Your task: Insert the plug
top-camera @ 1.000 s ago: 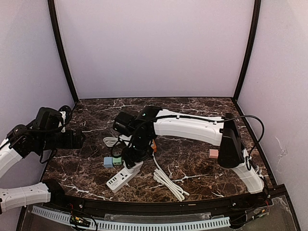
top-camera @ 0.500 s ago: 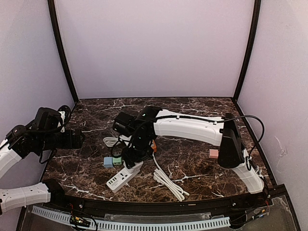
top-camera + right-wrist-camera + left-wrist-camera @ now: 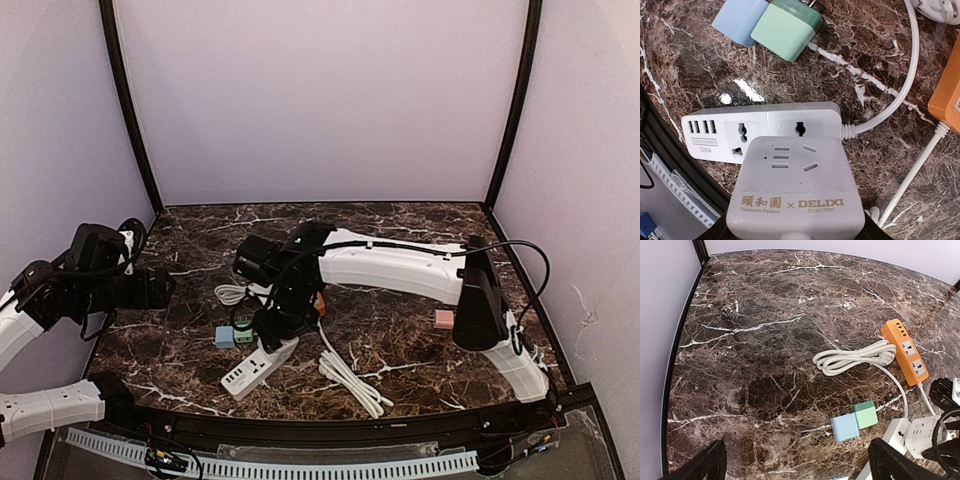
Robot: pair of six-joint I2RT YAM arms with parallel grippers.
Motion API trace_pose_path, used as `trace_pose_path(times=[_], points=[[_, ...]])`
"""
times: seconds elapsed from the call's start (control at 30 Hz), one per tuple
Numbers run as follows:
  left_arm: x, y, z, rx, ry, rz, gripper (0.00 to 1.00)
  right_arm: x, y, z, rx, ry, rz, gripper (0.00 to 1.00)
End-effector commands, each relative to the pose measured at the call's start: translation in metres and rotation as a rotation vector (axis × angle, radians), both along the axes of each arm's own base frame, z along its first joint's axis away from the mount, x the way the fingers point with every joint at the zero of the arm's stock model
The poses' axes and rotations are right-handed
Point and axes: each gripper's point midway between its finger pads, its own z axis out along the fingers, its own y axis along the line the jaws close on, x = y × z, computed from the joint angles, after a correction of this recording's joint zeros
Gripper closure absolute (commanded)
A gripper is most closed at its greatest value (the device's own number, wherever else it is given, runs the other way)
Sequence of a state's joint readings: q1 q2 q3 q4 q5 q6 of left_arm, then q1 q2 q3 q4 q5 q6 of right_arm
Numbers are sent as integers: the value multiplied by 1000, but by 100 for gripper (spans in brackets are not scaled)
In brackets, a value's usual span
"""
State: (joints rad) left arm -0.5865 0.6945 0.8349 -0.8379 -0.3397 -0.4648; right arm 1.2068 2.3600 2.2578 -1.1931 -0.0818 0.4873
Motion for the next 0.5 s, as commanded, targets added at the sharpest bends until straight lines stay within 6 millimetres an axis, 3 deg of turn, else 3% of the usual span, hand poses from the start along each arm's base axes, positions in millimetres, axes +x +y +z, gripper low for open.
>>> trace_pose_path(times=[0.0, 0.47], points=[[-2, 5, -5, 12, 5, 17, 1, -15, -22, -5, -104, 8, 33, 100], [-2, 4, -6, 12, 7, 17, 1, 2, -22, -13, -151, -64, 1, 100]])
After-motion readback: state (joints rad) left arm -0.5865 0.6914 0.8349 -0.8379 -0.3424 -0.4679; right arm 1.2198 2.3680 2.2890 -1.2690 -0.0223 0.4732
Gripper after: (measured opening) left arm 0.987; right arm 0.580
